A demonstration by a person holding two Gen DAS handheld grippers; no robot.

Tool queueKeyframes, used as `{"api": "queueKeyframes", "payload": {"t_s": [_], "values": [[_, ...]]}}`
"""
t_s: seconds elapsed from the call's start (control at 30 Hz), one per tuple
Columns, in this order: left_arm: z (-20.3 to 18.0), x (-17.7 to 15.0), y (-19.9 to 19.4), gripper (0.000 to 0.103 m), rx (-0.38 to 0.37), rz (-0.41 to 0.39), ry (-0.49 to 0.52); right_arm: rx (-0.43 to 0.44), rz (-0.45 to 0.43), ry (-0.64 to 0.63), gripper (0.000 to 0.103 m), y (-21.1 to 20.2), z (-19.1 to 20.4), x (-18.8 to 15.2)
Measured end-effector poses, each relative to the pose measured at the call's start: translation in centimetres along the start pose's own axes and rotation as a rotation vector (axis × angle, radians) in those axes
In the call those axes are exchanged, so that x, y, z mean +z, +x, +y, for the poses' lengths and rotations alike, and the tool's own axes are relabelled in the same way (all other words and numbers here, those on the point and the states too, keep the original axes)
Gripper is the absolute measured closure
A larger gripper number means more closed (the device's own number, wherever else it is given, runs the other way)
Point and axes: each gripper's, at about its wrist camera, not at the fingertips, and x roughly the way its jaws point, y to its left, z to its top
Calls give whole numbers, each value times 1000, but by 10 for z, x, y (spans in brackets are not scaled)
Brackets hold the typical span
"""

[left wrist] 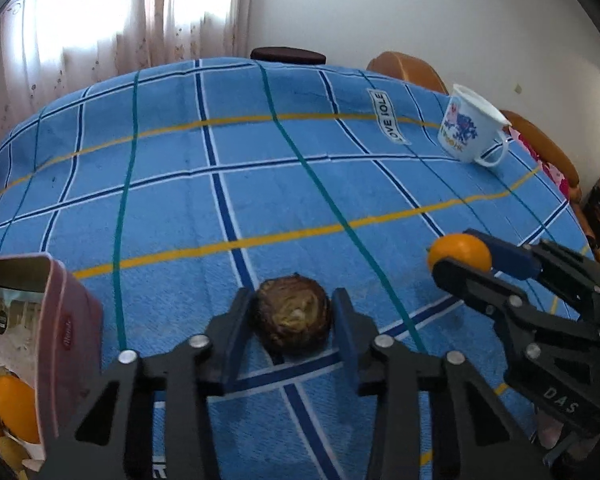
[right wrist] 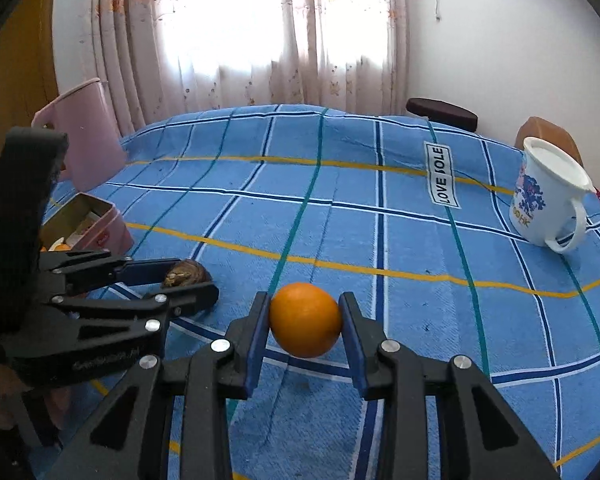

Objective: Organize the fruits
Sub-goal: 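Carry the brown fruit with the left tool over the tin while the right tool carries the orange there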

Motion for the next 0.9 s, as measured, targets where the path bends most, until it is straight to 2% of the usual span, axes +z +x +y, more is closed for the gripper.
{"api": "queueKeyframes", "payload": {"t_s": [0.17, 0.37, 0.9], "values": [[-3, -3, -5, 63, -23, -12, 15, 21, -47, -14, 66, -9, 2, 0], [-11, -7, -27, 63, 25, -118, 62, 9, -84, -44, 66, -16, 8, -1], [-16, -12, -55, 63, 78, -284, 74, -1, -165, -68, 66, -32, 13, -4]]}}
